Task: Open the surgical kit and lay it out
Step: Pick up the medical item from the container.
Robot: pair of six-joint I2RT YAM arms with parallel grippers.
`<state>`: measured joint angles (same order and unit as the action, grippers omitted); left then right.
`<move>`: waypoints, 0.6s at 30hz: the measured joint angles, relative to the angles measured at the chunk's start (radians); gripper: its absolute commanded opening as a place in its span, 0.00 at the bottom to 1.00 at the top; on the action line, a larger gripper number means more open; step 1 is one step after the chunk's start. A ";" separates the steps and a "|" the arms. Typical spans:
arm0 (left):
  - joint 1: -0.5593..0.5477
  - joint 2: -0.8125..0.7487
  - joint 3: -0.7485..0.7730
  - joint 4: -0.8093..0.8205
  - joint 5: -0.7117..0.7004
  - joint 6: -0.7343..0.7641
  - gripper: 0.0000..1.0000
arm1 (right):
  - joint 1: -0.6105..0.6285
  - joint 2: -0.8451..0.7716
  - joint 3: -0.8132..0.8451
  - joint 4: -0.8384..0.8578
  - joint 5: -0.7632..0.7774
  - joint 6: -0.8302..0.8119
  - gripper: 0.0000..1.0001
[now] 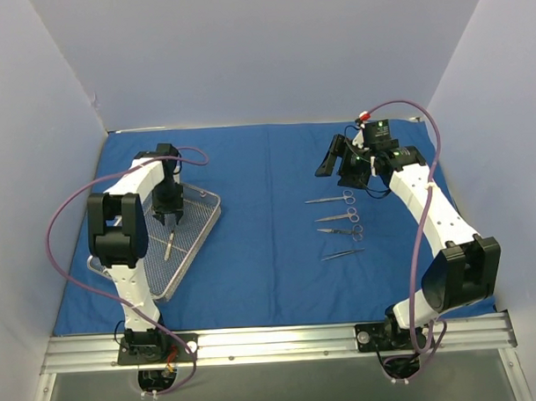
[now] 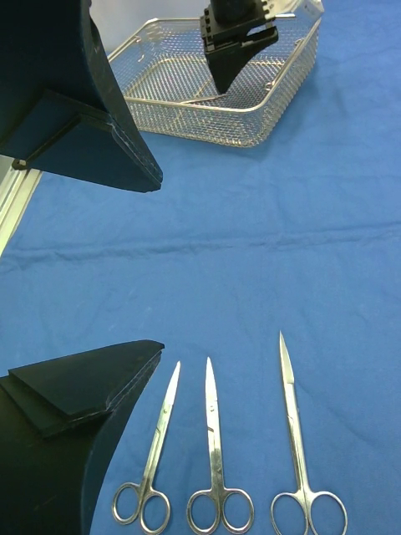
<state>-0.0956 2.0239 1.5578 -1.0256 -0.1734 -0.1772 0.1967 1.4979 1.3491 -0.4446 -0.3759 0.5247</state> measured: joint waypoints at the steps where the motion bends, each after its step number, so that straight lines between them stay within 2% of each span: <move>1: 0.002 0.004 0.000 0.002 0.003 0.005 0.50 | 0.000 0.000 0.000 0.000 0.000 0.000 0.73; 9: 0.026 0.056 0.006 0.026 0.042 0.047 0.45 | 0.000 0.004 0.000 0.000 -0.001 0.000 0.73; 15: 0.026 0.064 0.008 0.027 0.068 0.061 0.33 | 0.000 0.006 0.000 0.000 -0.003 0.000 0.73; 18: 0.026 0.065 0.003 0.033 0.084 0.061 0.31 | 0.000 0.006 0.000 0.000 -0.003 0.000 0.73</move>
<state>-0.0696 2.0888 1.5608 -0.9924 -0.0895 -0.1158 0.1967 1.5036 1.3491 -0.4446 -0.3794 0.5247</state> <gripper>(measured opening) 0.315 0.728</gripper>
